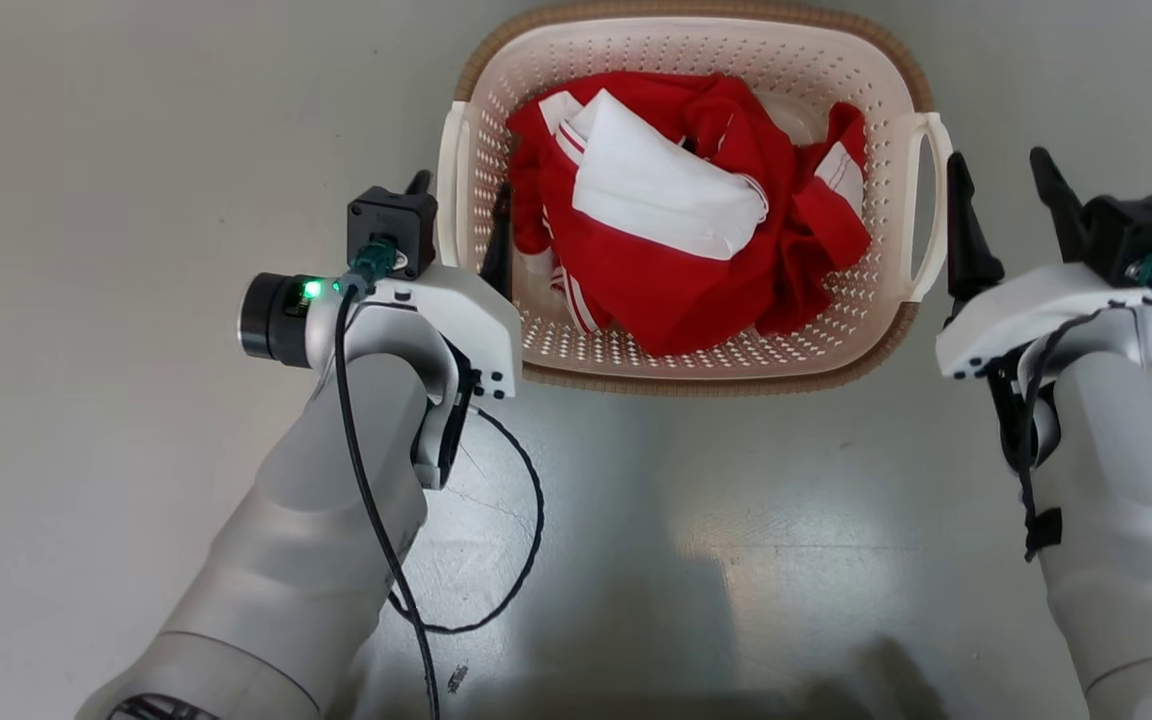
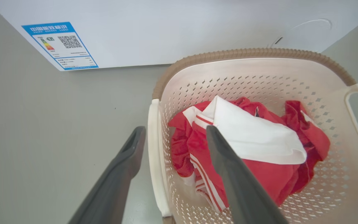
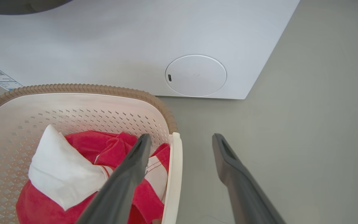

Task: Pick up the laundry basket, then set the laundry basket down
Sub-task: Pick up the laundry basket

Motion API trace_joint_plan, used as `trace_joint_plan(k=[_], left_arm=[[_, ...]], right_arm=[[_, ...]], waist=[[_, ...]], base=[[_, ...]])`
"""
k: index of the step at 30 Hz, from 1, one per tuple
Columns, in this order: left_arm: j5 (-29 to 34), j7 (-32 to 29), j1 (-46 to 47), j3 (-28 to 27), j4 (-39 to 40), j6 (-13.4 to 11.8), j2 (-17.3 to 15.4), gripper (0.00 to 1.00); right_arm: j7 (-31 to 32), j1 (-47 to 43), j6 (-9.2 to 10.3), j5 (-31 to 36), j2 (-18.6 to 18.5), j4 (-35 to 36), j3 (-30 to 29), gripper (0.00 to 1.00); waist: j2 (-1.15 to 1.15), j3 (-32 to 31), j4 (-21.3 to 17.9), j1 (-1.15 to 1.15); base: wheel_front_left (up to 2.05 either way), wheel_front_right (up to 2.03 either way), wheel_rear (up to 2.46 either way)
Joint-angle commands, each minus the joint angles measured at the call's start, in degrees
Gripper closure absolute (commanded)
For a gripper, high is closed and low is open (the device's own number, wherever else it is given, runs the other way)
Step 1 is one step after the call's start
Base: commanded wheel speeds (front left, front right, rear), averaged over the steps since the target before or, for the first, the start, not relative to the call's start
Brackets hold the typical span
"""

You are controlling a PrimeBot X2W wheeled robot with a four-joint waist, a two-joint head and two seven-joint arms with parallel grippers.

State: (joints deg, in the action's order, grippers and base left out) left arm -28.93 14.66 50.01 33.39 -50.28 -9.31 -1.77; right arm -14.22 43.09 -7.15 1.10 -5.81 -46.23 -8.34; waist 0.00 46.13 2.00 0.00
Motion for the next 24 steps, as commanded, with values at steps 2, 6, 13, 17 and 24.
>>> trace_joint_plan(k=[2, 6, 13, 17, 24], left_arm=[[-0.3, 0.3, 1.0, -0.9, -0.2, -1.3, -1.1, 0.00], [-0.3, 0.3, 2.5, -1.0, -1.8, -1.7, -1.1, 0.00], [-0.6, 0.3, 4.9, -1.7, -3.5, -1.9, -1.1, 0.00], [-0.3, 0.3, 6.1, -2.4, -3.6, -1.8, -1.1, 0.00], [0.0, 0.3, 8.0, -2.2, -4.9, -1.7, -1.1, 0.00]], right_arm=[[-0.8, 0.1, -0.34, 0.5, 1.0, 0.6, 0.7, 0.00], [-0.8, 0.5, -0.34, 0.3, 1.0, 0.7, 0.7, 0.00], [-0.8, 1.5, -0.34, 0.3, 0.3, 0.3, 0.8, 0.00], [-0.8, 2.3, -0.34, 0.4, 0.0, 0.0, 0.9, 0.00], [-0.8, 4.3, -0.34, 0.9, 0.1, -1.2, 1.3, 0.00]], waist=[[0.00, 0.5, -0.2, 0.00], [0.00, 2.1, -0.5, 0.00], [0.00, 5.0, -0.2, 0.00], [0.00, 6.6, 0.2, 0.00], [0.00, 8.9, 0.7, 0.00]], base=[[0.00, 0.00, 0.00], [0.00, 0.00, 0.00], [0.00, 0.00, 0.00], [0.00, 0.00, 0.00], [0.00, 0.00, 0.00]])
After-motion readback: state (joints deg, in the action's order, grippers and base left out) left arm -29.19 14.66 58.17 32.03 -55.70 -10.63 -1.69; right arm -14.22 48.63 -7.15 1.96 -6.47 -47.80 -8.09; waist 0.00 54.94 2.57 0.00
